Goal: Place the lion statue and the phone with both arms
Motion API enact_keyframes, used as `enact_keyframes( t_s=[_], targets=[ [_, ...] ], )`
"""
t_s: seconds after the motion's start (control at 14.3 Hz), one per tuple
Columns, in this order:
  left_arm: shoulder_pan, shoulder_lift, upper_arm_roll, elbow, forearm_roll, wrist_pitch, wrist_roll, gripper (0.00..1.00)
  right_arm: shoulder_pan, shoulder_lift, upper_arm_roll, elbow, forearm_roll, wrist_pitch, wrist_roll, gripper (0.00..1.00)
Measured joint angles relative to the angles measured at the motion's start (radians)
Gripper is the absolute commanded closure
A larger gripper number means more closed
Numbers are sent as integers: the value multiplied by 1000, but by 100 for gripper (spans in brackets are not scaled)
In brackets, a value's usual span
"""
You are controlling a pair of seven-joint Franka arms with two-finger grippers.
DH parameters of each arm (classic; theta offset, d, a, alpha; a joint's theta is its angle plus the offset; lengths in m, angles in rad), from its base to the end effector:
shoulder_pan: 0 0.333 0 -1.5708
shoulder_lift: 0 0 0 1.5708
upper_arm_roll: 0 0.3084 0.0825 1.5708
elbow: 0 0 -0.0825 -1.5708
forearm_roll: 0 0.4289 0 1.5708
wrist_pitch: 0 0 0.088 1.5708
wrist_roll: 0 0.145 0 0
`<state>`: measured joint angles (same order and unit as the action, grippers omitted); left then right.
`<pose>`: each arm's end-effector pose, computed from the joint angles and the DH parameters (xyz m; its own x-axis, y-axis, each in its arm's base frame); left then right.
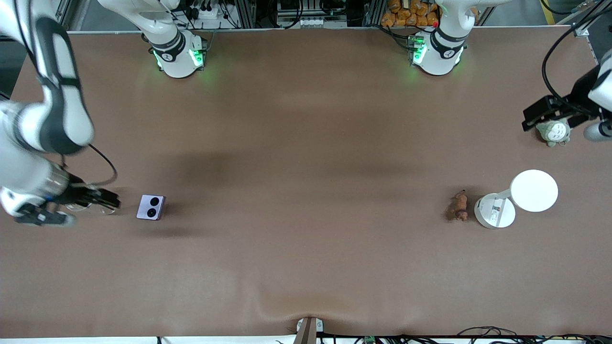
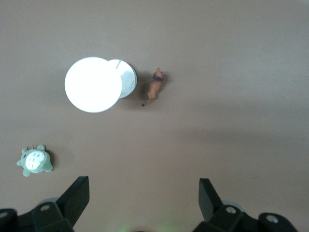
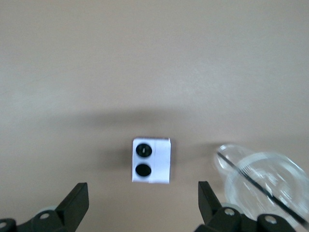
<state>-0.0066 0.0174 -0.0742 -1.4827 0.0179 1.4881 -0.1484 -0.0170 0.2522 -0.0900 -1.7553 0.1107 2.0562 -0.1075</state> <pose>0.5944 -0.0450 0.6065 0.9976 0.0690 -0.0094 0.0688 -0.9975 -0.0182 0.6730 -0.0599 0.3648 0.9973 -0.0473 0.0563 -0.0432 -0.9965 -0.0722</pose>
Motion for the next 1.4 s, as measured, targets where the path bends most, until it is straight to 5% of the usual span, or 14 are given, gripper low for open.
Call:
enact_keyframes(
  t_s=[0.49, 1.4],
  targets=[
    [-88, -137, 101, -150, -14, 0, 11, 0, 19, -222, 28, 17, -36, -253, 52, 0],
    [-101, -141, 87, -169, -14, 0, 11, 0, 29, -277, 15, 154, -76, -464, 97, 0]
  ],
)
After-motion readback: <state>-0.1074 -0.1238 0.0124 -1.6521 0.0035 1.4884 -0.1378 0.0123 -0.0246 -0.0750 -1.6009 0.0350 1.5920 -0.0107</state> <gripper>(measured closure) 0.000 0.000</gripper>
